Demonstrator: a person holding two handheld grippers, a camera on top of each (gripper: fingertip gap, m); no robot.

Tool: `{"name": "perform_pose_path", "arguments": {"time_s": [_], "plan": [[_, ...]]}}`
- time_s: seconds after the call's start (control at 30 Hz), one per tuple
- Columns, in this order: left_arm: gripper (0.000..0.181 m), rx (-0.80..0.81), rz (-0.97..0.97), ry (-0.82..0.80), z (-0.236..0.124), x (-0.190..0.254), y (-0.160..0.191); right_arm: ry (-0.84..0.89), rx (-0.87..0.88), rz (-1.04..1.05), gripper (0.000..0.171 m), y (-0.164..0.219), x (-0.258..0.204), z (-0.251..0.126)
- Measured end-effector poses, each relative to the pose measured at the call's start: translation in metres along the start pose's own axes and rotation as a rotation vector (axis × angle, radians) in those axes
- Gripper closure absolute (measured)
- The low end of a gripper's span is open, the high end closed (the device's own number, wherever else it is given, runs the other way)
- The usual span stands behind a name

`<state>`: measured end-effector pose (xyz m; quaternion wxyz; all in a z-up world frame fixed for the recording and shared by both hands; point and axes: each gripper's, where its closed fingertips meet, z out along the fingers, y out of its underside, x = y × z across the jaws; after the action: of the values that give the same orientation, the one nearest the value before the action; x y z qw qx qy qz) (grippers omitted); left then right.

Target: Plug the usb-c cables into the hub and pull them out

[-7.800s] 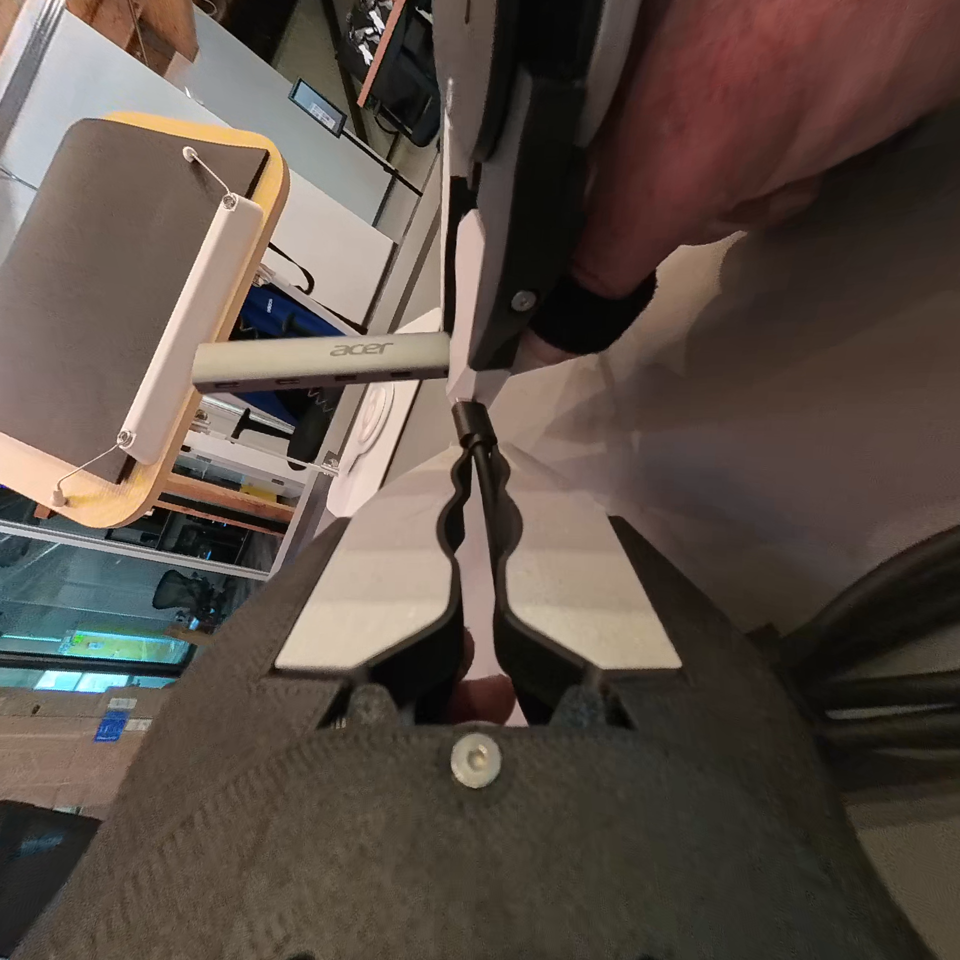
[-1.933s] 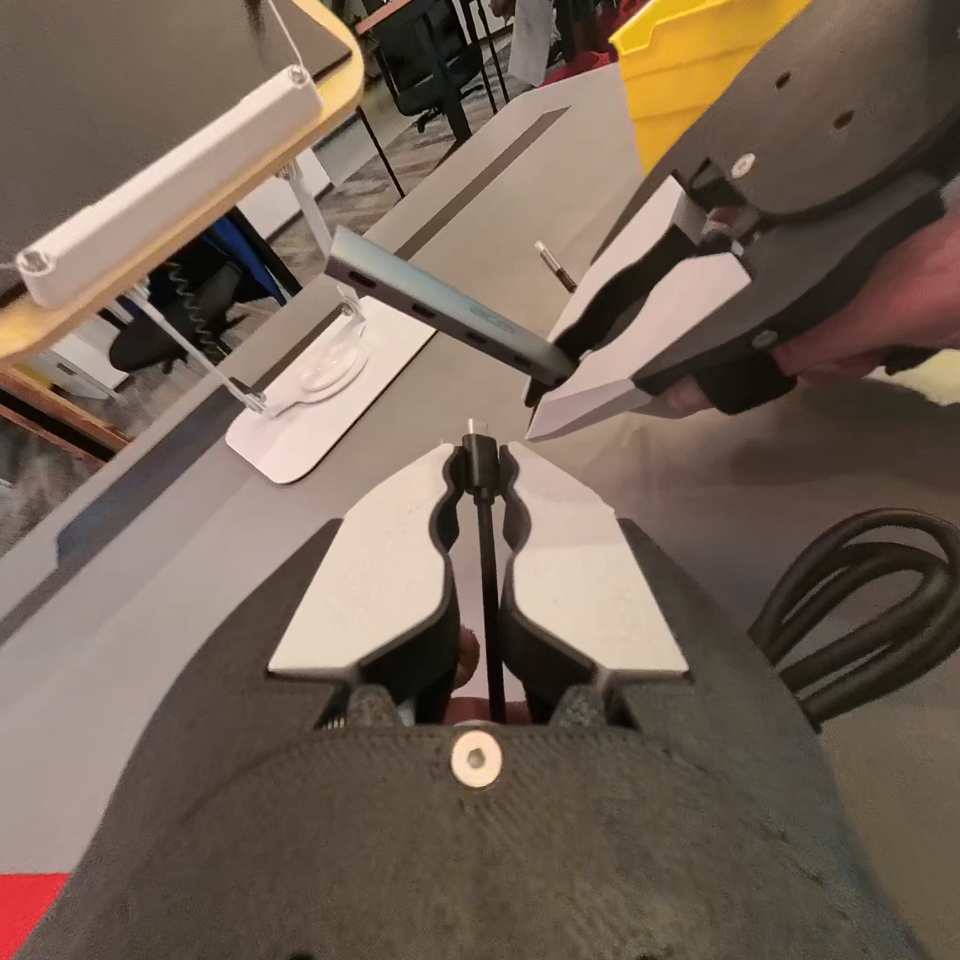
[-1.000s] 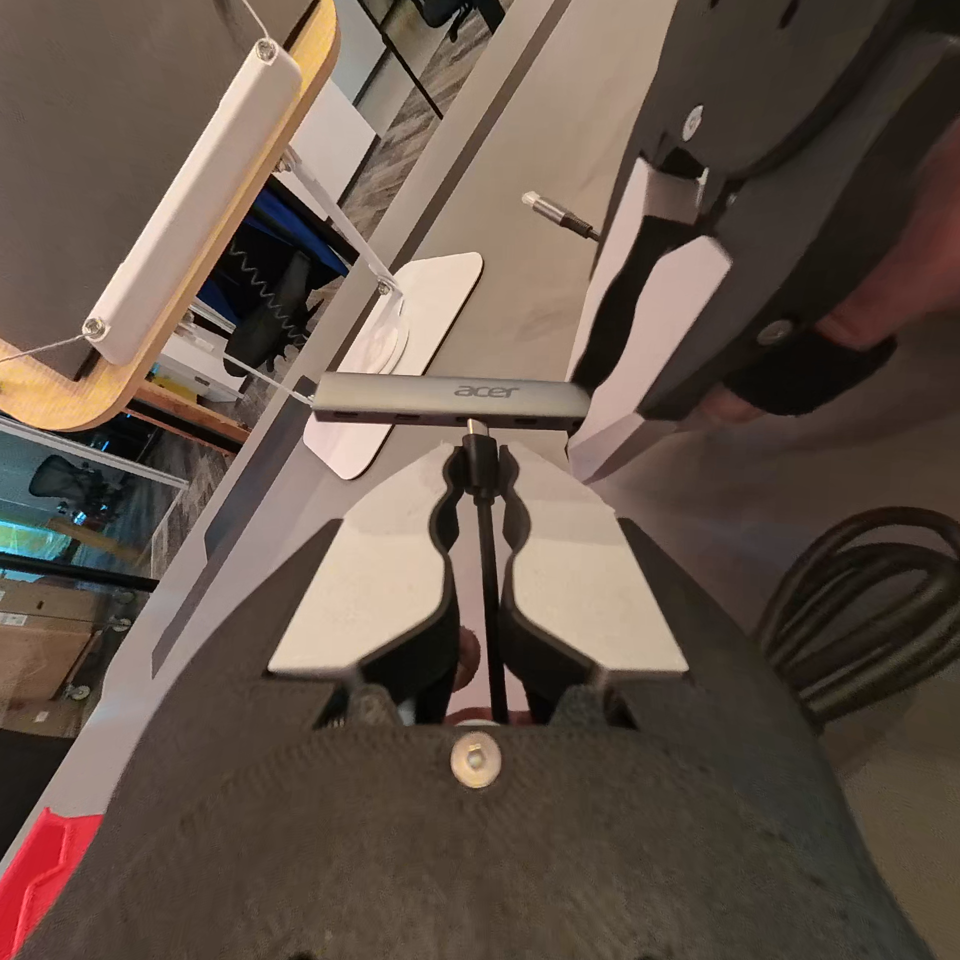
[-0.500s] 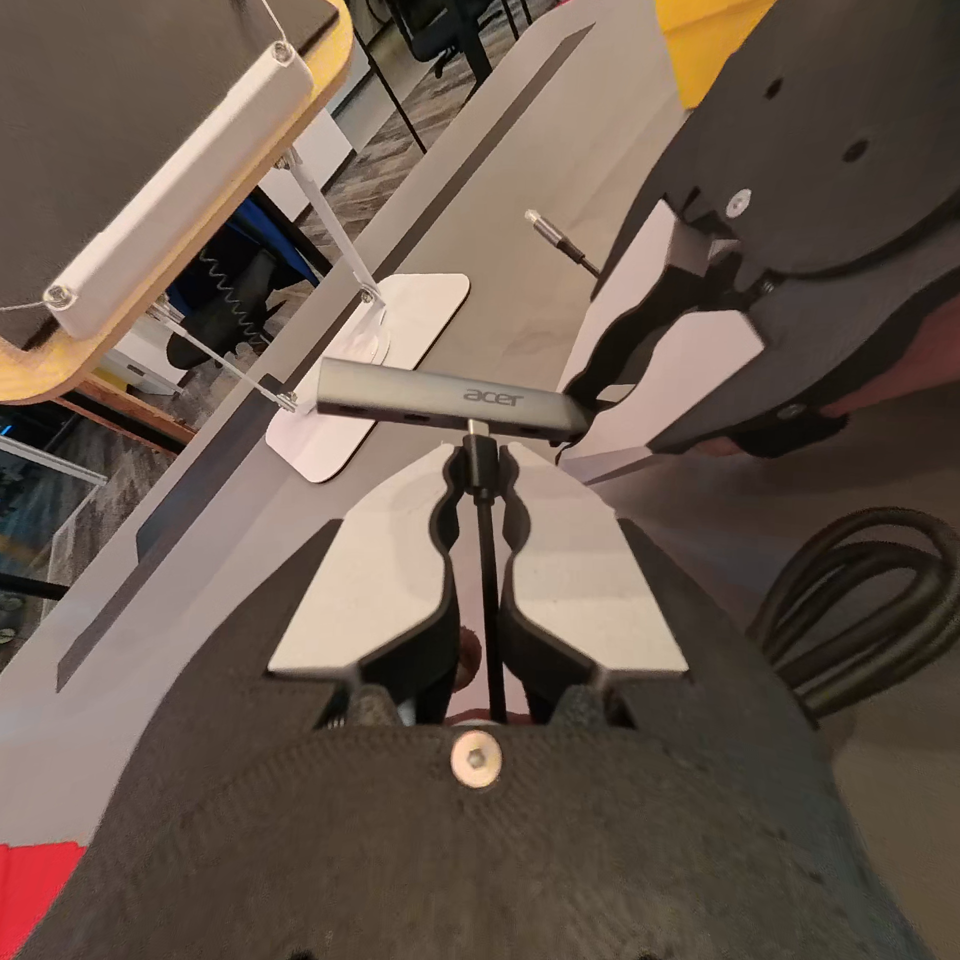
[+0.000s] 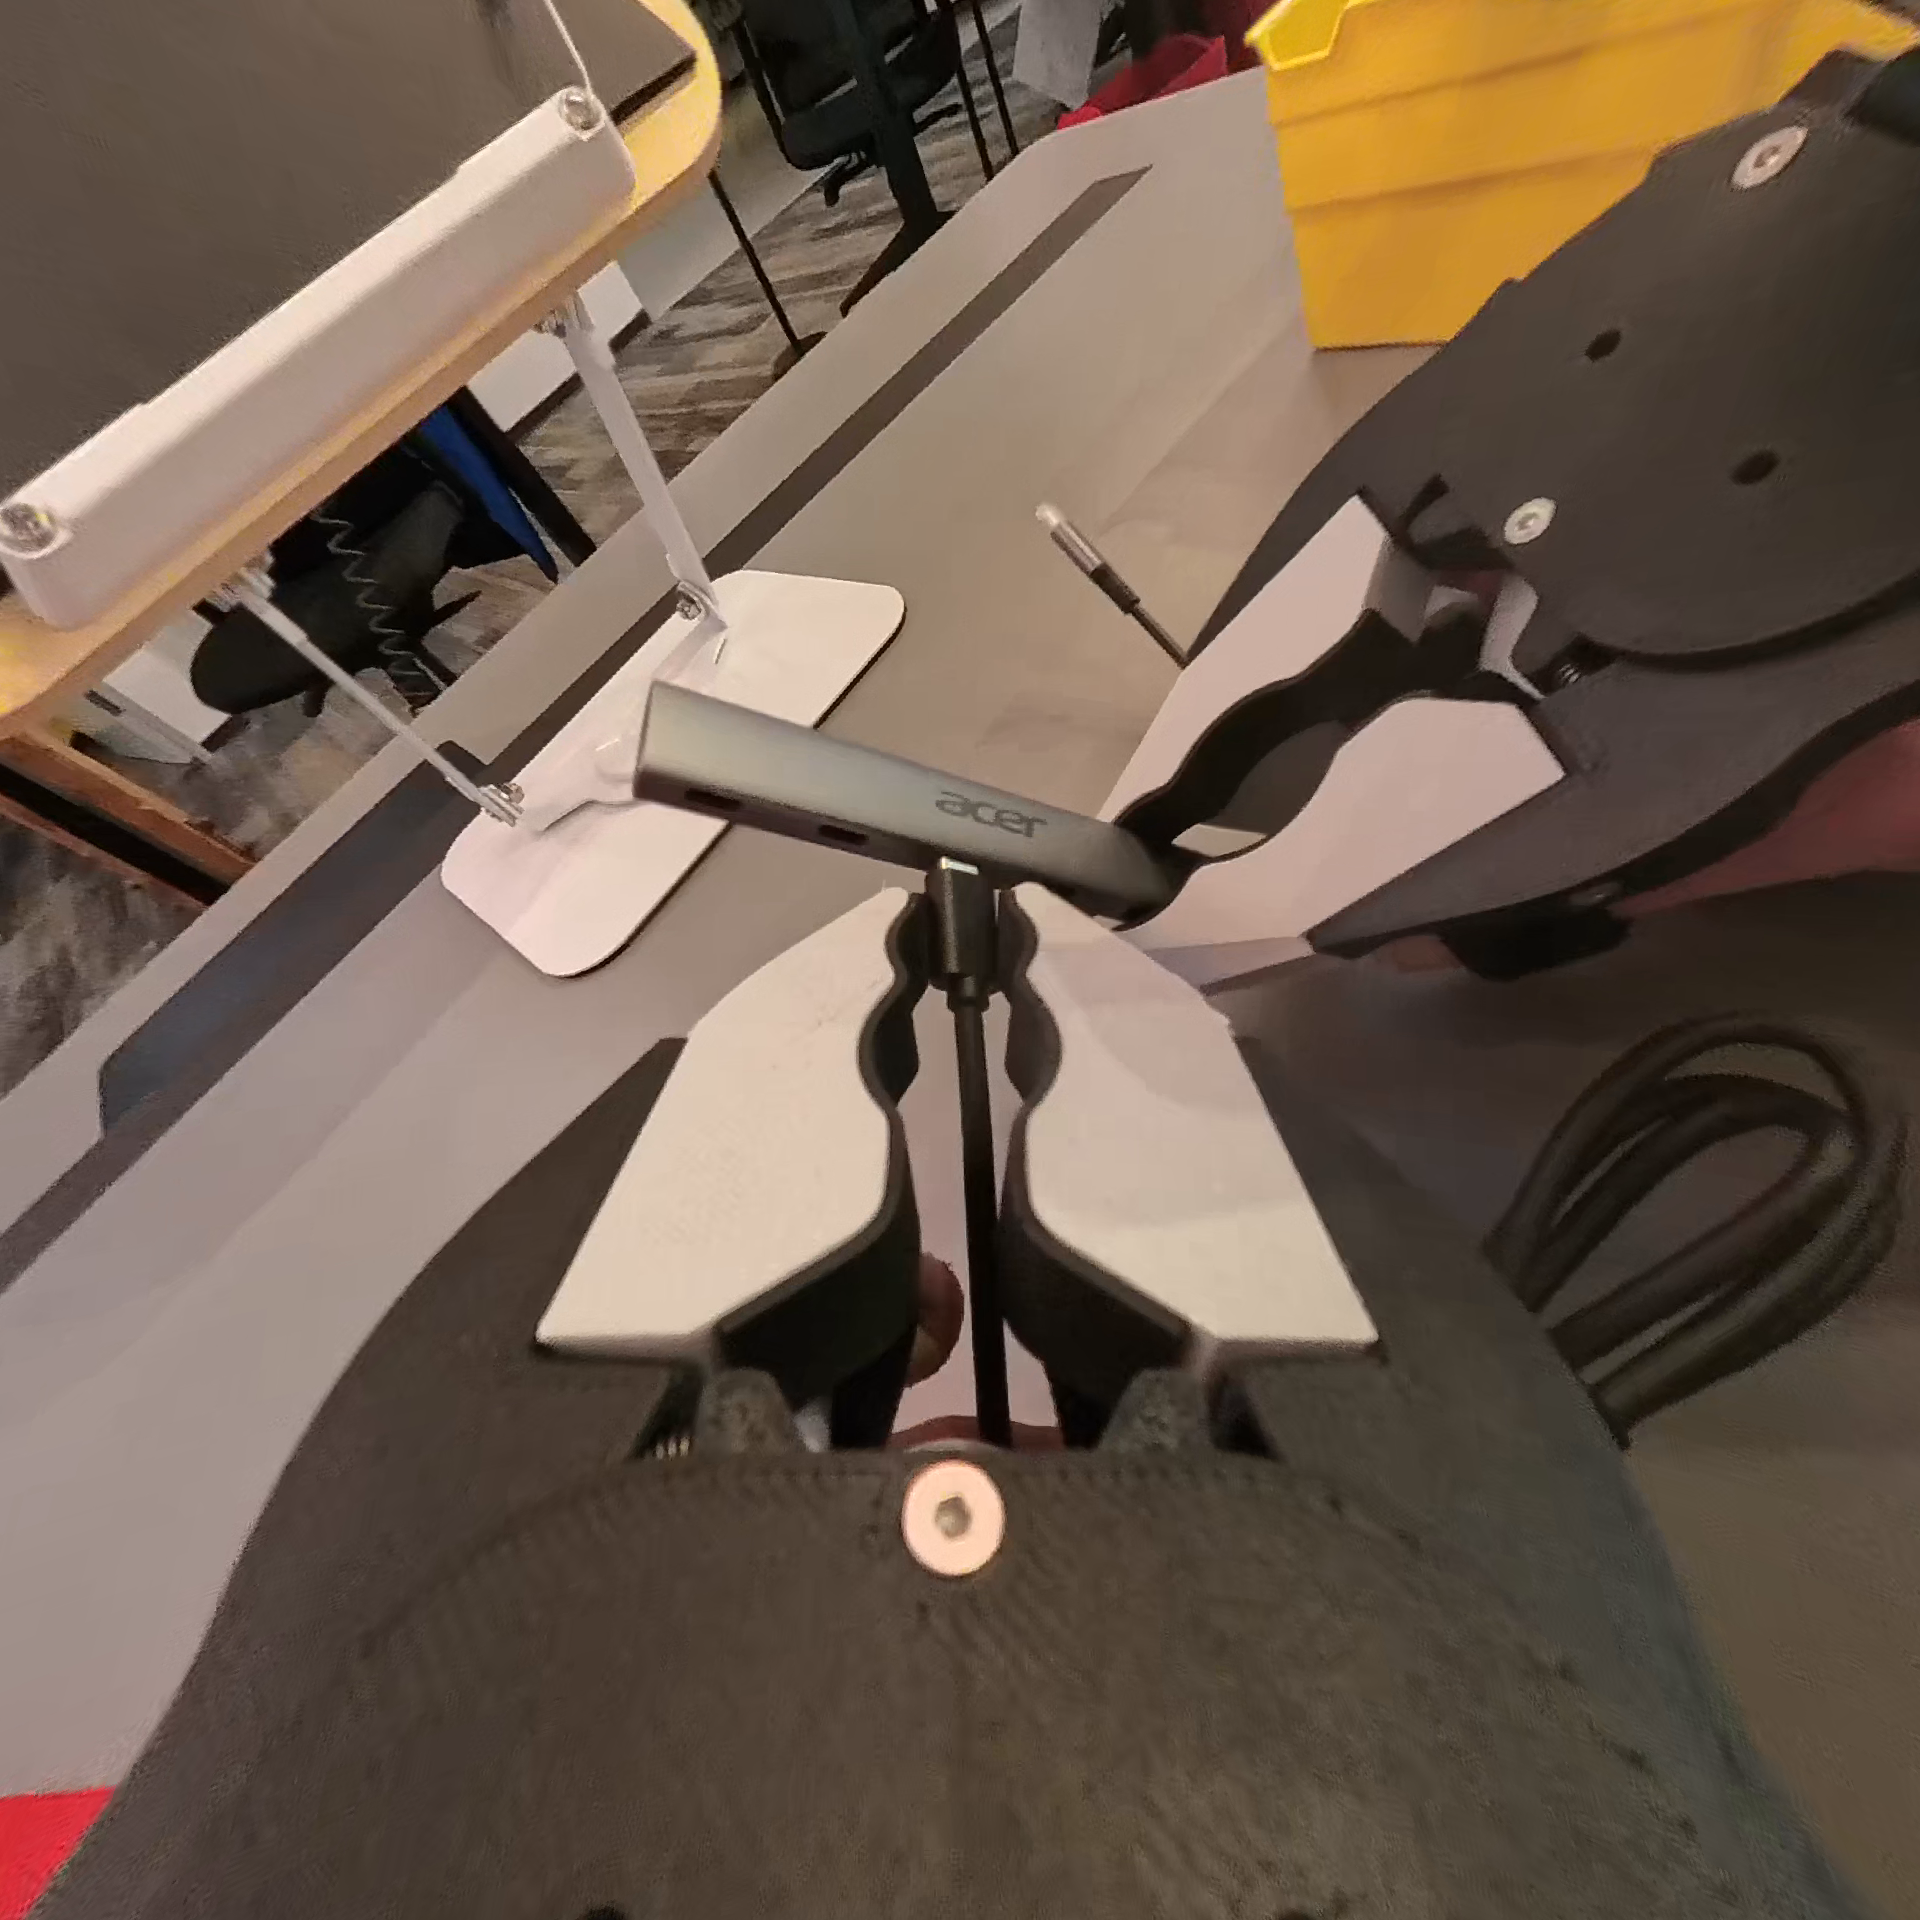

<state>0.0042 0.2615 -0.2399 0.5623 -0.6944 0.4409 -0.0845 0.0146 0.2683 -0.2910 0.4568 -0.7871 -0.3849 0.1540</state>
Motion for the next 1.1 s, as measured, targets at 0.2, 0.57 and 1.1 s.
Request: {"name": "perform_pose_path", "arguments": {"time_s": [0.2, 0.57, 1.1], "plan": [[0.169, 0.018, 0.004, 0.004, -0.0002, 0.0010, -0.0002, -0.037, -0.016, -0.012, 0.155, 0.0019, -0.0033, 0.0017], [0.169, -0.037, 0.113, -0.011, -0.0027, -0.0010, 0.0017, 0.011, 0.010, -0.209, 0.154, -0.0009, -0.0023, 0.0014], [0.169, -0.109, 0.174, 0.105, -0.0050, 0.0028, 0.0081, -0.001, 0.023, -0.369, 0.152, 0.0017, -0.0101, -0.0004]]}}
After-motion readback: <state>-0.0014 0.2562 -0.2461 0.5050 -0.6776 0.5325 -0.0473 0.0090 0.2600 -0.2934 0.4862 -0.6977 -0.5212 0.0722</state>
